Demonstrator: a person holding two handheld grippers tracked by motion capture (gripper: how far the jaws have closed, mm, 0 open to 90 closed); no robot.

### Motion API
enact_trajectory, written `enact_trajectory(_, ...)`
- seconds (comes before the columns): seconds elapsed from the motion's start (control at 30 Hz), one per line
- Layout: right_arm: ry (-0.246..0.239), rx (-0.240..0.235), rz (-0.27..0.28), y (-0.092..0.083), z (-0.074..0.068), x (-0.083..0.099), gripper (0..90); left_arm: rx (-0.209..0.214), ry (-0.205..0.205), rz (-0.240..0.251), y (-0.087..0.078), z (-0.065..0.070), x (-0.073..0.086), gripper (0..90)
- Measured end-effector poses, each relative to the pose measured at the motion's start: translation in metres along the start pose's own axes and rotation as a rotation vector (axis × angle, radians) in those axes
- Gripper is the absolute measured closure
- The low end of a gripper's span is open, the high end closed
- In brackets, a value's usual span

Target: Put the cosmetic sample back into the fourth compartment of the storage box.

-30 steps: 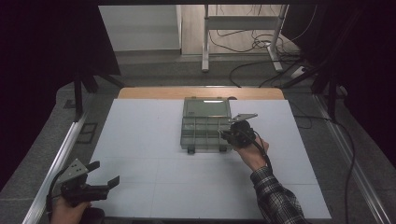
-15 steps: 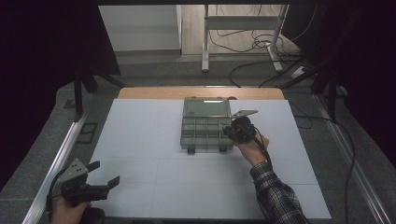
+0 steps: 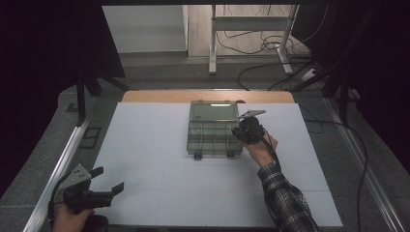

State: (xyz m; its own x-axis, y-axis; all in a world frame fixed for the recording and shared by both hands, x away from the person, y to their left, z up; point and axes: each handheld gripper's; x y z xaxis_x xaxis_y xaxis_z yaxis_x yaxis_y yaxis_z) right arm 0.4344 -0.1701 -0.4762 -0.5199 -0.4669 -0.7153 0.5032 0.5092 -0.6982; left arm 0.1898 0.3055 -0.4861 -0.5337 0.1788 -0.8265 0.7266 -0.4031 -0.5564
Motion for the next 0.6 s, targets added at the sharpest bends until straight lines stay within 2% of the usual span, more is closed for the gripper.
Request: enact_trajectory(0.6,0.013,0.026,-0.009,0.013,0.011,-0.004,80.0,0.000,0.000,-0.001,0.000,0.000,0.000,1.8)
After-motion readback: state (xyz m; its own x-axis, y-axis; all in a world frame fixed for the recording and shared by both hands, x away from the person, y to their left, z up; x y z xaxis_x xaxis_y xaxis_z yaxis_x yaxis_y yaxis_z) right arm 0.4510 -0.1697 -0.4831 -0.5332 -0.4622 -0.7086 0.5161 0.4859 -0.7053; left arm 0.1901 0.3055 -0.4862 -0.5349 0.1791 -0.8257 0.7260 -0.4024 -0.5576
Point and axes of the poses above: each handheld gripper's, and its own axes: y roughly forward along the jaws, x roughly out of its underside, z roughly to its right, and after that the axes turned 5 degrees about -x, right-handed
